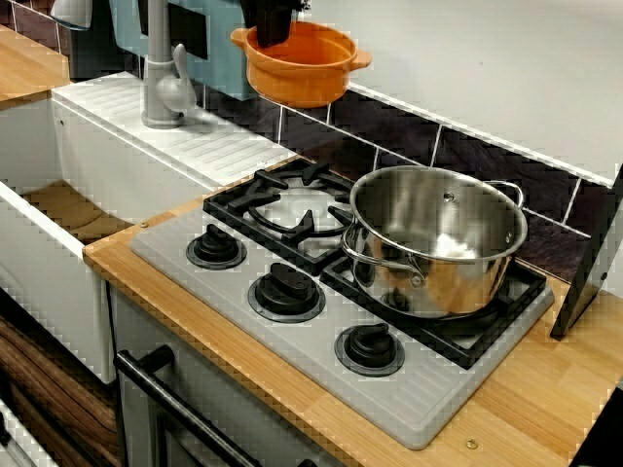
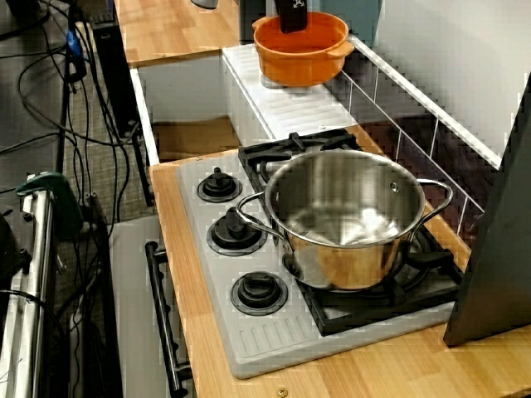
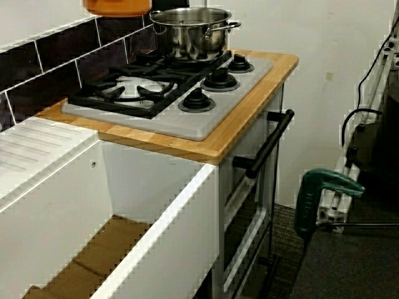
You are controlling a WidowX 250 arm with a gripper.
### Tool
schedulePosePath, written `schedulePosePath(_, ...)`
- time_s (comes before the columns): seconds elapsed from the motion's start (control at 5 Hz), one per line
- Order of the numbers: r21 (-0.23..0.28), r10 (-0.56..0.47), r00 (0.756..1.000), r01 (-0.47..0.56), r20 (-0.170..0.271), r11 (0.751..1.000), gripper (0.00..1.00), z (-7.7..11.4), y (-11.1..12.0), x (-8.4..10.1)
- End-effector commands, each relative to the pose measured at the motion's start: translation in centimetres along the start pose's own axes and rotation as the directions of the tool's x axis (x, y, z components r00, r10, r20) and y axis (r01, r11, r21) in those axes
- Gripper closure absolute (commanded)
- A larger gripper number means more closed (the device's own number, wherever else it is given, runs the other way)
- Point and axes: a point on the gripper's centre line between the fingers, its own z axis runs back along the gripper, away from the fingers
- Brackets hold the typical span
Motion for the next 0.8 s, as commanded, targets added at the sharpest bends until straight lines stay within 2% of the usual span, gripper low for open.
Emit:
schedulePosePath(0.0, 0.037, -0.017, 0.997, 0.014, 0.075, 0.999, 1.0, 3.3, -1.3, -1.2)
schedulePosePath(0.4, 0.023, -0.03, 0.995, 0.028, 0.093, 0.999, 1.0, 3.9, -1.9, -1.9)
schedulePosePath(0.6, 0.048, -0.025, 0.998, 0.023, 0.055, 0.999, 1.0, 2.5, -2.2, -1.1)
